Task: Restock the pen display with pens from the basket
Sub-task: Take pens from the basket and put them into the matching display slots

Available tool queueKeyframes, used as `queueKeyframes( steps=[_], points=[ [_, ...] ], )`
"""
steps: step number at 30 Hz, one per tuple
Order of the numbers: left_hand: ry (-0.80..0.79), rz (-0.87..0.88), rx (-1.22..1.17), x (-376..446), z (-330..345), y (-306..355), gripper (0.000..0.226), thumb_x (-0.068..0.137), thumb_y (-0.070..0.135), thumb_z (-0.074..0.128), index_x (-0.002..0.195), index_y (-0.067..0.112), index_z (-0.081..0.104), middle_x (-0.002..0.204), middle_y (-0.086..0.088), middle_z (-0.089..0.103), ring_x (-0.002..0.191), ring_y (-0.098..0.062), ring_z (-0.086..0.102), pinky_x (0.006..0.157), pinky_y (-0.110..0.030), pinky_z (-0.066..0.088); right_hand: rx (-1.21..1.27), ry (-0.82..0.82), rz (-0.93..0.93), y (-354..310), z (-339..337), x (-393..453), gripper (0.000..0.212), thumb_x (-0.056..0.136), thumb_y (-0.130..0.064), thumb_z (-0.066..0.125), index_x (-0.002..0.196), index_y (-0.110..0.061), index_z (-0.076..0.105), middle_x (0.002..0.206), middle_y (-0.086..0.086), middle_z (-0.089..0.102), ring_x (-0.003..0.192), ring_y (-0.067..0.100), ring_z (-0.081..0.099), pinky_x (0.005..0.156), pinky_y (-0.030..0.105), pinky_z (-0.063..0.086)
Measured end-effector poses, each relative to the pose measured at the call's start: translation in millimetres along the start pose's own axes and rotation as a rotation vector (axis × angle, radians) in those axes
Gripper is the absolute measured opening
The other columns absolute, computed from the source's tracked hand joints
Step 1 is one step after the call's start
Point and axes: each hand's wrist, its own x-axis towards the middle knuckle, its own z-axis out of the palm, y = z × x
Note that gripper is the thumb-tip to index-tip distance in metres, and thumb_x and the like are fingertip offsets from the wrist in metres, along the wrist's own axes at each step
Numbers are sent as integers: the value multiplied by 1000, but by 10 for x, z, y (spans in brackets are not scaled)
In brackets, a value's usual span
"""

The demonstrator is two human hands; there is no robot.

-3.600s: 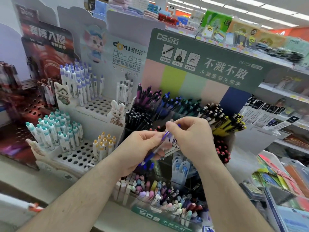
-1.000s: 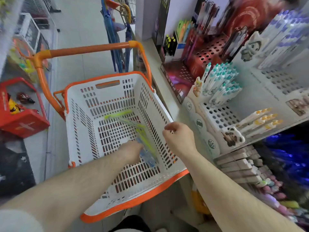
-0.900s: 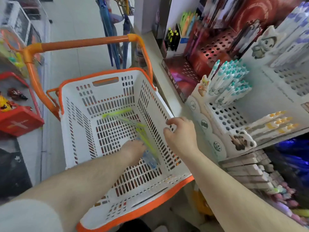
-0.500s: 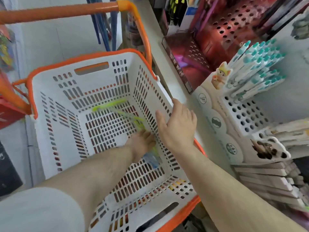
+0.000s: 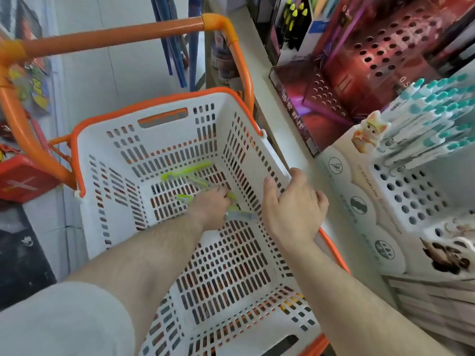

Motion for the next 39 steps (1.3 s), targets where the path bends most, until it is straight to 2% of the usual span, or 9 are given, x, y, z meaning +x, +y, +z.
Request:
queueKeyframes(
  steps=[11,15,18,21,26,30,32,35,39],
  points=[
    [17,-185,94,169,111,-318,38,84,9,60,119,17,50,109,-2,63,101,-24,59,89,-42,41,-37,-5,6,5,22,-22,56,96,-58,29,135,-20,44,116,0,68,114,19,60,120,42,16],
    [67,-384,81,275,-45,-609,41,84,5,60,121,14,44,95,-2,65,87,-25,61,87,-42,42,-35,-18,15,17,18,-21,59,95,-60,26,137,-22,42,118,-1,68,117,17,59,121,41,14],
    [33,-482,97,339,-90,-771,30,87,9,57,116,16,55,99,-5,60,88,-25,61,85,-42,44,-37,-31,19,-9,10,-19,60,94,-60,24,137,-23,42,117,-2,68,118,17,59,121,40,12],
    [42,-482,70,384,29,-798,35,84,12,63,119,14,58,108,-11,51,89,-29,60,80,-45,48,-29,-41,18,1,-5,-28,60,93,-60,24,137,-24,41,116,-3,68,118,15,58,121,39,10],
    [4,-486,89,360,98,-708,28,88,15,54,115,17,58,111,-7,61,107,-29,51,92,-45,45,3,-45,14,8,-30,-38,54,98,-57,32,139,-23,41,120,-3,66,121,15,56,122,38,8],
    [-79,-461,-1,270,52,-587,19,91,20,54,110,18,54,97,-3,59,89,-24,57,80,-38,41,73,-74,24,32,-57,-33,52,98,-55,34,138,-23,41,111,-1,69,117,14,58,121,36,9],
    [-56,-502,-146,214,-43,-537,16,91,25,57,105,18,55,84,1,55,74,-20,55,70,-33,42,146,-89,33,33,-114,-29,50,99,-53,35,138,-22,42,103,-1,71,115,14,58,121,36,11],
    [24,-647,-683,139,-290,-455,19,88,26,64,99,13,55,81,-5,58,69,-21,58,59,-29,47,260,-171,74,22,-286,-37,50,101,-47,39,142,-19,42,111,-3,65,127,17,47,122,38,16],
    [99,-604,-1507,-94,-741,-279,29,86,18,70,111,6,62,97,-12,70,89,-28,69,86,-45,56,383,-225,65,48,-447,-30,51,97,-45,51,141,-20,44,134,-6,54,127,16,47,107,36,39]
  ],
)
